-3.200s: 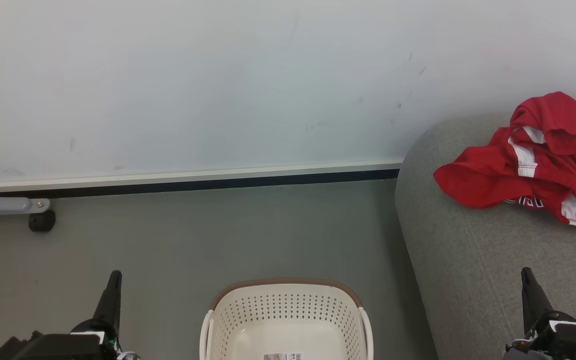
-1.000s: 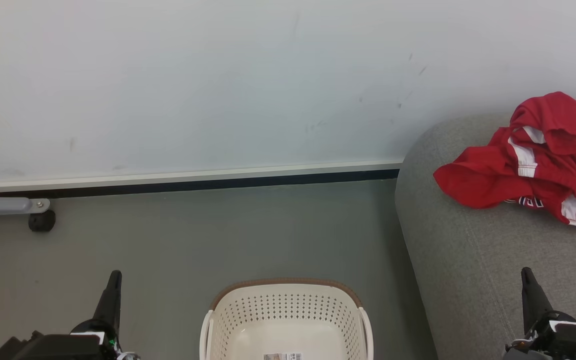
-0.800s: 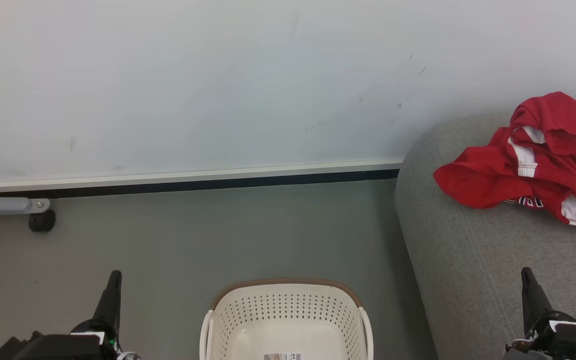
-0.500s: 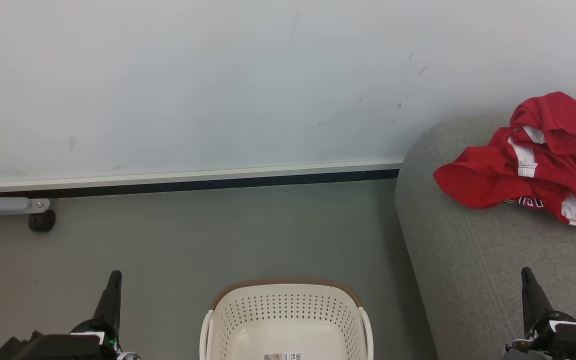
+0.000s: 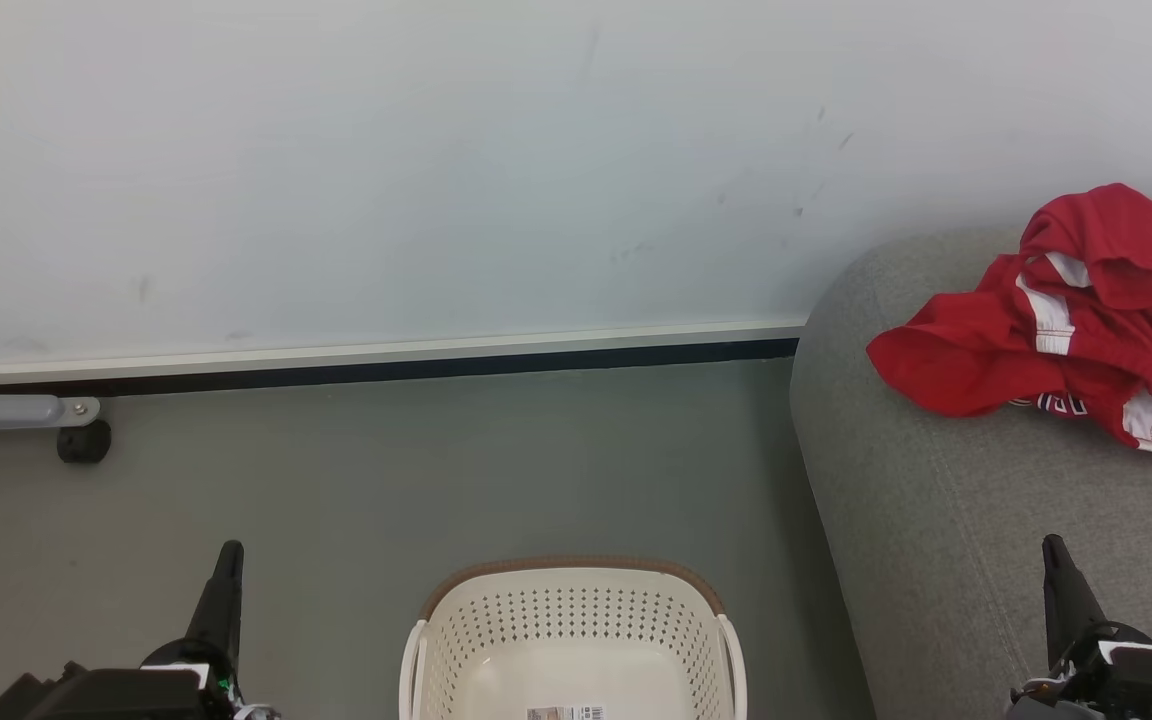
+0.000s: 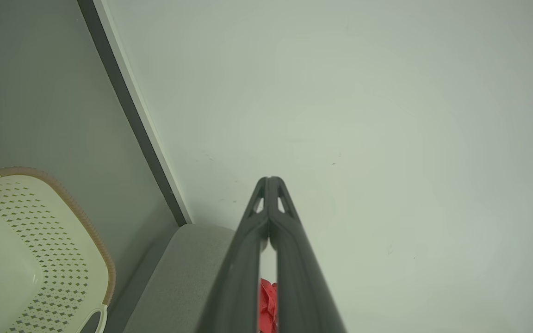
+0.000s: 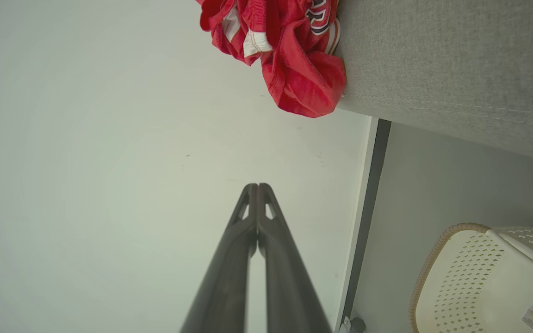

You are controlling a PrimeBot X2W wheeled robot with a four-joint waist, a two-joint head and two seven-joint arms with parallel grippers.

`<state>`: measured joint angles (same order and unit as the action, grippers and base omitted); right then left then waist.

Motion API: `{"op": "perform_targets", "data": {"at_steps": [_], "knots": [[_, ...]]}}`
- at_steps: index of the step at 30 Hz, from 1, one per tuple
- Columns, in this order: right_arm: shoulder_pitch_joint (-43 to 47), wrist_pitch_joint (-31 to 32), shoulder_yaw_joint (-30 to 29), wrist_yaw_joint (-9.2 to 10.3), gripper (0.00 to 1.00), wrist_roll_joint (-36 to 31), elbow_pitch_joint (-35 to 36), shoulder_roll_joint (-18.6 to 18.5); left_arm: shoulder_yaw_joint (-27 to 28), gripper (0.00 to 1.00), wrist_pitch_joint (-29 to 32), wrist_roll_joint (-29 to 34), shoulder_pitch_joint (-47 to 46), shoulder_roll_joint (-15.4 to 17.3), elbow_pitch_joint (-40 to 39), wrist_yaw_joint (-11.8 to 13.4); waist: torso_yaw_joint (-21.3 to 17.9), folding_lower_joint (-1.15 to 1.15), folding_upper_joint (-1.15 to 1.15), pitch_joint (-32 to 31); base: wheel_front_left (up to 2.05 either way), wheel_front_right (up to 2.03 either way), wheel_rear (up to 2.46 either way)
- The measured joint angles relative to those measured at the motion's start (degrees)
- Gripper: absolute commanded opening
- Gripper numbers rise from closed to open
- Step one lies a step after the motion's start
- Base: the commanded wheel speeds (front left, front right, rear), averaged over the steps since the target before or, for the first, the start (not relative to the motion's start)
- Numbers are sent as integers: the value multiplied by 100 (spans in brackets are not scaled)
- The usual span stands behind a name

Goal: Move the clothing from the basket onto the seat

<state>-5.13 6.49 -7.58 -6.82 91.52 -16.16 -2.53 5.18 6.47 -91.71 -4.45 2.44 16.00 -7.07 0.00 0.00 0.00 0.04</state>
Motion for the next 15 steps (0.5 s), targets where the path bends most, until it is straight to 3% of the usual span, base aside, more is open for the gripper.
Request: {"op": "perform_targets", "data": {"at_steps": [15], "knots": [[0, 0, 0, 0, 0, 0, 0, 0, 0, 0, 0, 0, 0, 0, 1, 0, 0, 0, 0, 0, 0, 0, 0]]}}
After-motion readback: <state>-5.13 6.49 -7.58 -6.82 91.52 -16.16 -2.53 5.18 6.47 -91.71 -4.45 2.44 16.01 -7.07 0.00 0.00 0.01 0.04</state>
